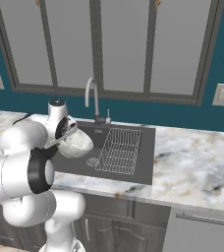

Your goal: Remove the squash and corn from the sink. Then move the bowl and cup from the counter to the sink for washing.

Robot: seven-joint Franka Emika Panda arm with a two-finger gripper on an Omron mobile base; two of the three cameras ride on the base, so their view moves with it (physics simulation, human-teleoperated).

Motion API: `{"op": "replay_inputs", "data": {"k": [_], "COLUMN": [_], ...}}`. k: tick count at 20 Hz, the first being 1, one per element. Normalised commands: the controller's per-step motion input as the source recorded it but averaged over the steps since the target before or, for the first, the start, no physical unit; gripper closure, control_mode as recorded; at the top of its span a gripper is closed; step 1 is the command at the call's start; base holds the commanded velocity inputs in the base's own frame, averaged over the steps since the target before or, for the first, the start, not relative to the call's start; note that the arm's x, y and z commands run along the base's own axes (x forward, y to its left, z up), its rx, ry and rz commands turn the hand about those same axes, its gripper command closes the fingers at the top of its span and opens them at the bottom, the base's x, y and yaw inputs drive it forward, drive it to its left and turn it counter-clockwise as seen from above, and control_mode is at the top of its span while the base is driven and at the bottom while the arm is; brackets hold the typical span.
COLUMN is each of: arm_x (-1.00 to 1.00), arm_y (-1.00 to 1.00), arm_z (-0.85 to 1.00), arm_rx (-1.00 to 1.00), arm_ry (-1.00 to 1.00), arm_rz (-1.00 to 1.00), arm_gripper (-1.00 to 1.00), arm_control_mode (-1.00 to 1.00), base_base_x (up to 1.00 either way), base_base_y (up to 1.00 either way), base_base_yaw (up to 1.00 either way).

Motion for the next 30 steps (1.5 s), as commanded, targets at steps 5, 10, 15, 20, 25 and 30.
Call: {"op": "replay_inputs", "data": {"k": [5,10,15,20,25,30], "arm_x": [0.09,0.11,0.13,0.15,0.13,0.13], "arm_y": [0.08,0.07,0.0,0.0,0.01,0.01], "arm_z": [-0.14,-0.16,-0.15,-0.14,-0.14,-0.14], "arm_rx": [0.0,0.0,-0.02,-0.03,-0.02,-0.02], "arm_ry": [0.02,0.03,0.02,0.02,0.02,0.03], "arm_rz": [-0.13,-0.13,-0.11,-0.1,-0.1,-0.1], "arm_gripper": [1.0,1.0,1.0,1.0,1.0,1.0], "arm_control_mode": [-1.0,-1.0,-1.0,-1.0,-1.0,-1.0], "base_base_x": [0.0,0.0,0.0,0.0,0.0,0.0], "base_base_y": [0.0,0.0,0.0,0.0,0.0,0.0], "base_base_yaw": [0.0,0.0,0.0,0.0,0.0,0.0]}}
